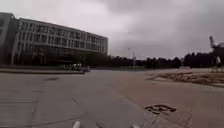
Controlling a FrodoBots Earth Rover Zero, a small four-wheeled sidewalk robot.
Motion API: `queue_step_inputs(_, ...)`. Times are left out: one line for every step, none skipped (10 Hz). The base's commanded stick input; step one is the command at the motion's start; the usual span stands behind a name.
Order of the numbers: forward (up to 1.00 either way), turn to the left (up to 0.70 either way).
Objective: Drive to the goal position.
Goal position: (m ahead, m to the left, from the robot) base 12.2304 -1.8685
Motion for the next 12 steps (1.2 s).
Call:
queue_step_inputs(0.70, -0.06)
queue_step_inputs(0.70, -0.09)
queue_step_inputs(0.70, -0.04)
queue_step_inputs(0.70, -0.05)
queue_step_inputs(0.70, -0.17)
queue_step_inputs(0.70, -0.07)
queue_step_inputs(0.70, -0.01)
queue_step_inputs(0.70, -0.13)
queue_step_inputs(0.70, -0.06)
queue_step_inputs(0.70, -0.10)
queue_step_inputs(0.70, -0.23)
queue_step_inputs(0.70, -0.02)
